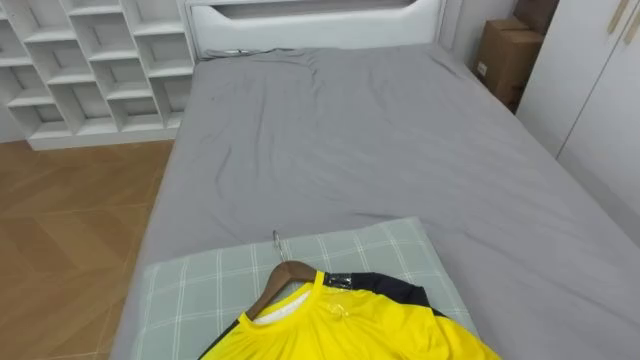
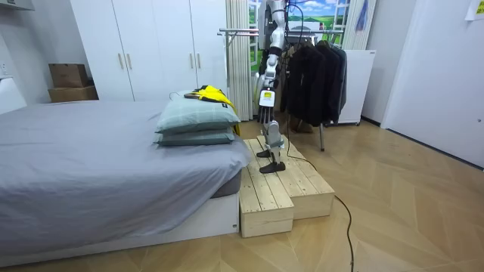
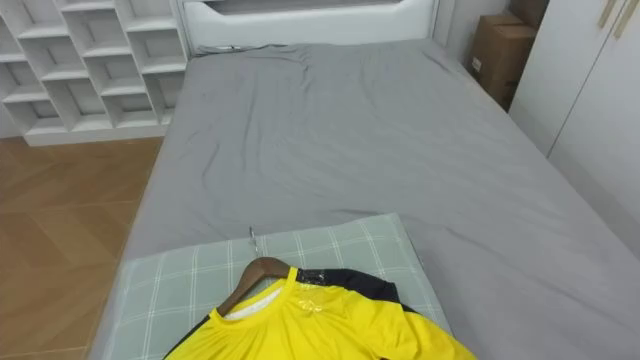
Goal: Hang clothes
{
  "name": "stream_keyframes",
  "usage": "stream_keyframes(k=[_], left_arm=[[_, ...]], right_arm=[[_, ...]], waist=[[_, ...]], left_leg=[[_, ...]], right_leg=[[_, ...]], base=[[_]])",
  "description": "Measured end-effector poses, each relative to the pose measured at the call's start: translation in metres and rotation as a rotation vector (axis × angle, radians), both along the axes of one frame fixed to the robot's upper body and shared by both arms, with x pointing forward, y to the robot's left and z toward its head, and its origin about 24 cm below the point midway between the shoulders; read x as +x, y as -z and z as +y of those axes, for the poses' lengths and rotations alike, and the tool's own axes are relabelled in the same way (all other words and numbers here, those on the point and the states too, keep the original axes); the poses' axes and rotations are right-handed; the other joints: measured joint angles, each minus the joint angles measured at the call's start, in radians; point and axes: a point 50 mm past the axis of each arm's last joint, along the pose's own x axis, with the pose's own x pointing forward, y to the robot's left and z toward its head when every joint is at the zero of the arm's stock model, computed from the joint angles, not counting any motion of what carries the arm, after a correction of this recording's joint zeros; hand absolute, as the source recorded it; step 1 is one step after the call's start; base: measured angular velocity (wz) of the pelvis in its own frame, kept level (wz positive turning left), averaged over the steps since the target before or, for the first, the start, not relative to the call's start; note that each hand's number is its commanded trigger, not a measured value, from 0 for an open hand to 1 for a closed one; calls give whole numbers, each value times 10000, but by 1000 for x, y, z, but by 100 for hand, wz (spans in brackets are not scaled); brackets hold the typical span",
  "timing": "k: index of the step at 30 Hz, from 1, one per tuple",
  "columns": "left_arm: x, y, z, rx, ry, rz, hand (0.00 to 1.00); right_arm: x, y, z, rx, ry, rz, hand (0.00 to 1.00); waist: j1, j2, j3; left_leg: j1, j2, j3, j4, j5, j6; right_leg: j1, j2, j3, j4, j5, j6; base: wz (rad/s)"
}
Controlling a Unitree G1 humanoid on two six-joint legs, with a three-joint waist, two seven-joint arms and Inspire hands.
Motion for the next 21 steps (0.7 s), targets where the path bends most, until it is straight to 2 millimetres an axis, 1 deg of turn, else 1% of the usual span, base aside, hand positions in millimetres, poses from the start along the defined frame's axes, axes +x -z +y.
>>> stream_keyframes(k=[5, 9, 12, 16, 17, 18, 21], left_arm=[[0, 0, 1, -29, 166, 84, 0], [3, -1, 2, -31, 226, 17, 0], [4, -1, 2, -39, 237, -21, 0], [7, -1, 2, -23, 262, -106, 0], [8, -1, 2, -9, 270, -150, 0], [9, -1, 2, 8, 287, -209, 0], [10, -1, 2, 20, 297, -268, 0]], right_arm=[[0, 0, 0, 44, -75, -12, 0], [9, -1, 0, -83, -886, -136, 0], [11, -1, 0, -88, -918, -234, 0], [15, -1, 0, -93, -942, -380, 0], [16, -1, 0, -84, -1003, -400, 0], [17, -1, 0, -35, -1047, -451, 0], [17, -1, 0, -7, -996, -483, 0]], waist=[[9, 1, 7], [54, -37, 14], [40, -67, 0], [34, -34, -5], [30, -38, 25], [27, 5, 8], [16, 21, 9]], left_leg=[[-11, 4, -3, 1, 0, 0], [-51, 14, 7, -25, -1, -1], [-63, 12, 35, -25, -1, -2], [-66, 13, 46, -28, -1, -2], [-83, 13, 43, -32, -2, -2], [-104, 14, 44, -33, -2, -3], [-123, 14, 48, -32, -2, -3]], right_leg=[[-1, 3, -4, 13, -2, 0], [-65, 11, -11, 7, -23, -8], [-63, 15, -6, 16, -21, -8], [-69, 15, -1, 12, -21, -9], [-92, 18, 5, 10, -22, -9], [-112, 20, 9, 9, -22, -9], [-136, 20, 12, 19, -21, -9]], base=[[0], [0], [0], [0], [0], [0], [0]])
